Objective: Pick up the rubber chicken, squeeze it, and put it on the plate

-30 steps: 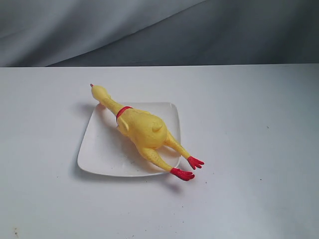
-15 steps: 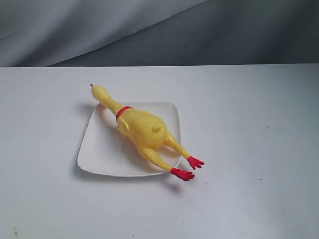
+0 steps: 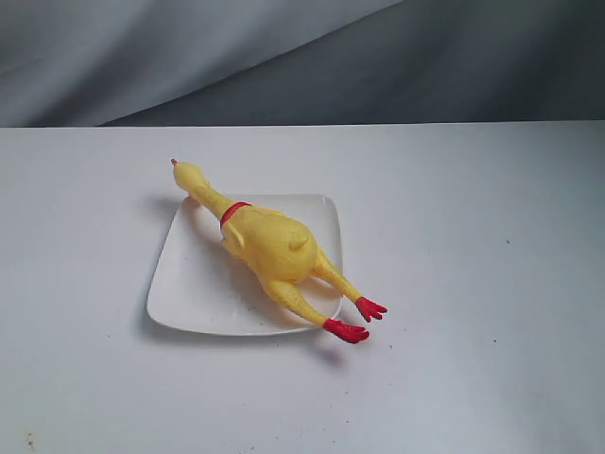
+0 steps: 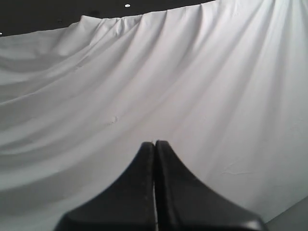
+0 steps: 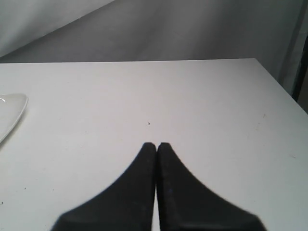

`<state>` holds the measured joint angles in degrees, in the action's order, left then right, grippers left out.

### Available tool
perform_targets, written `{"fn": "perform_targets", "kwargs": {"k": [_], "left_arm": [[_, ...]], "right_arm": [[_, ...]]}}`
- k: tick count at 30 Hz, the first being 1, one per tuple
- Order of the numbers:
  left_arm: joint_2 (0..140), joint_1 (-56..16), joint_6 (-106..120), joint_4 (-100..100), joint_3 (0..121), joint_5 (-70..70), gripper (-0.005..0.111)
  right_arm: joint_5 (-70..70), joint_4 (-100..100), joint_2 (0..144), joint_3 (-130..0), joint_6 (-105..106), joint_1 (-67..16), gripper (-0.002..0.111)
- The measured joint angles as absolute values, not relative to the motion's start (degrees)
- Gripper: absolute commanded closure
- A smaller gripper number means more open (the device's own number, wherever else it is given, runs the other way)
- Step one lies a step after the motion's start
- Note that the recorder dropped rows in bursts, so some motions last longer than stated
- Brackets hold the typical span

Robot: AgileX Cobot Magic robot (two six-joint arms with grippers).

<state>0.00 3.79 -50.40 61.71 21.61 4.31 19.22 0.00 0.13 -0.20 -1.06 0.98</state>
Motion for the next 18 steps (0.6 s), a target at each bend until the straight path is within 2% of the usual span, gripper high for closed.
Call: {"fn": "perform_targets", "kwargs": {"k": [18], "left_arm": [[0.00,3.97,-48.49,58.37,21.61,4.29,0.107]], "right_arm": [[19.22,0.00,0.13,-0.20,-1.06,0.98,0.108]]}}
